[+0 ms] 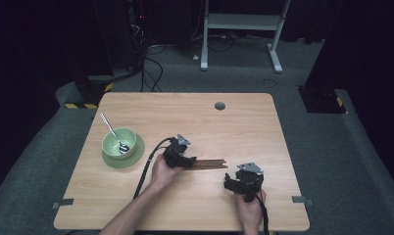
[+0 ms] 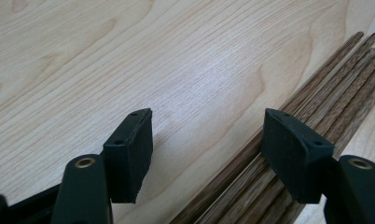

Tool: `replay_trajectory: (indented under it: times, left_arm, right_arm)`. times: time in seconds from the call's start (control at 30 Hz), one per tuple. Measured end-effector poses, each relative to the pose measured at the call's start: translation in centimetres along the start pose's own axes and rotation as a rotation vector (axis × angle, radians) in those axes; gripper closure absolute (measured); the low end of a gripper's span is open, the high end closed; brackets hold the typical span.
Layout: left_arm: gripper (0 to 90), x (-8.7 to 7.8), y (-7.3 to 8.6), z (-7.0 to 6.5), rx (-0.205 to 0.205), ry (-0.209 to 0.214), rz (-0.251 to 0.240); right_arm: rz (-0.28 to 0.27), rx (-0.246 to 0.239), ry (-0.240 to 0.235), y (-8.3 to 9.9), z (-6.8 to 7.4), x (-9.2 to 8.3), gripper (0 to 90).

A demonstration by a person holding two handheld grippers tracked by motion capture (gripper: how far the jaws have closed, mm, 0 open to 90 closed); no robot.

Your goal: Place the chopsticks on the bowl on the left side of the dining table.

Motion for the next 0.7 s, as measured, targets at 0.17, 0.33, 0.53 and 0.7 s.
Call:
replay_trajectory:
  times: [0.17,0.33,0.53,0.7]
  left_arm:
    - [35.7,0.0,0.1,0.3,-0.003,-0.001,0.006]
    - [38.3,0.5,0.1,0.4,0.015,-0.006,0.004]
    - [38.9,0.7,-0.2,0.6,0.017,-0.003,0.019]
    - [38.8,1.1,-0.5,0.9,0.01,-0.007,0.037]
  right_arm:
    - [0.001,0.0,-0.001,0.0,0.0,0.0,13.3]
    - [0.0,0.0,0.0,0.0,0.0,0.0,13.3]
    - [0.002,0.005,0.0,0.0,0.0,0.0,13.3]
    - [0.001,0.004,0.001,0.0,0.0,0.0,13.3]
Point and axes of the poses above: each handheld gripper's, and its own axes: x roughly forward along the jaws, y roughly out of its underside, z roughly to its left, the point moved 8 cm from there along x, roughly forward along the jaws, and after that the axes turned 14 degrees about -z, right-handed, at the moved point
